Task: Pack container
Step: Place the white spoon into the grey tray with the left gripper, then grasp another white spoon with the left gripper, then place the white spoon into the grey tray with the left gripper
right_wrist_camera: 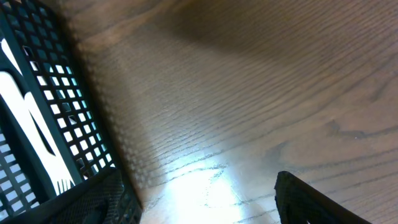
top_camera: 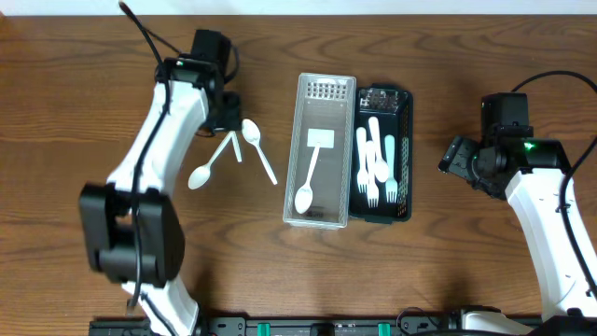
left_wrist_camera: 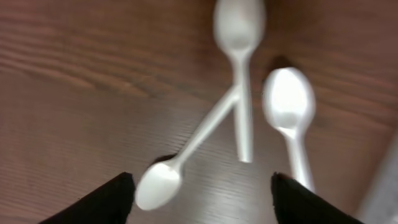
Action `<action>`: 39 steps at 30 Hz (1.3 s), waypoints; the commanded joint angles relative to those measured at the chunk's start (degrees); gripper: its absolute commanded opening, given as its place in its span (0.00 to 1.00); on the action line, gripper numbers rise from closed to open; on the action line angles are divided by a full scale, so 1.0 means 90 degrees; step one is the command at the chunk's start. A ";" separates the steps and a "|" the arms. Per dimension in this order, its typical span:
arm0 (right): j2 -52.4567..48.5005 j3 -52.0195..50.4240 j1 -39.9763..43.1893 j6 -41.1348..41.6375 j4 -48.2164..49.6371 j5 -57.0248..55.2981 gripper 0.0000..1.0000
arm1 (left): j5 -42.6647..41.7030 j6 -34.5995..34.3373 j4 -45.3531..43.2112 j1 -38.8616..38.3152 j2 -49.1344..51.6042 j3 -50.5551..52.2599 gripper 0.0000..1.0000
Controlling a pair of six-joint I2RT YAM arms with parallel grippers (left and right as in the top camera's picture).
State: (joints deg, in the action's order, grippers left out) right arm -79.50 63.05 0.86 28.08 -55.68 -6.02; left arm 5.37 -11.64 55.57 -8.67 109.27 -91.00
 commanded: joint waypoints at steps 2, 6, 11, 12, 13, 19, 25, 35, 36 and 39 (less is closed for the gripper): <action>-0.0002 -0.0024 0.0027 0.0061 0.0000 -0.0019 0.82 | -0.0262 0.1489 0.0165 0.0393 0.0522 0.0092 0.67; -0.0002 -0.0024 0.0027 0.0063 0.0024 -0.0019 0.82 | -0.0260 0.2540 0.0389 0.0563 0.0811 0.0095 0.64; -0.0002 -0.0024 0.0027 0.0063 0.0039 -0.0019 0.82 | -0.0639 0.3390 0.0471 0.0610 0.1001 0.0102 0.63; -0.0002 -0.0024 0.0027 0.0063 0.0044 -0.0019 0.82 | -0.0823 0.3485 0.0466 0.0610 0.1047 0.0107 0.63; -0.0002 -0.0024 0.0027 0.0063 0.0046 -0.0019 0.82 | -0.0899 0.3480 0.0464 0.0602 0.1093 0.0107 0.63; -0.0002 -0.0024 0.0027 0.0063 0.0044 -0.0019 0.82 | -0.0901 0.3536 0.0345 0.0600 0.1224 0.0287 0.63; -0.0002 -0.0024 0.0027 0.0063 0.0049 -0.0019 0.83 | -0.0903 0.3655 -0.0291 0.0597 0.1224 0.0828 0.63; -0.0002 -0.0024 0.0027 0.0063 0.0049 -0.0019 0.83 | -0.0903 0.3621 -0.0872 0.0597 0.1224 0.1511 0.23; -0.0002 -0.0024 0.0027 0.0063 0.0046 -0.0017 0.82 | -0.0903 0.3585 -0.0857 0.0597 0.1222 0.1508 0.10; -0.0002 -0.0024 0.0027 0.0063 0.0044 -0.0019 0.83 | -0.0903 0.3376 -0.0682 0.0597 0.1205 0.1472 0.06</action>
State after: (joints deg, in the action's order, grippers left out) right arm -79.50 63.05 0.86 28.08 -55.40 -6.00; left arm -3.05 20.47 48.31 -3.49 118.15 -79.59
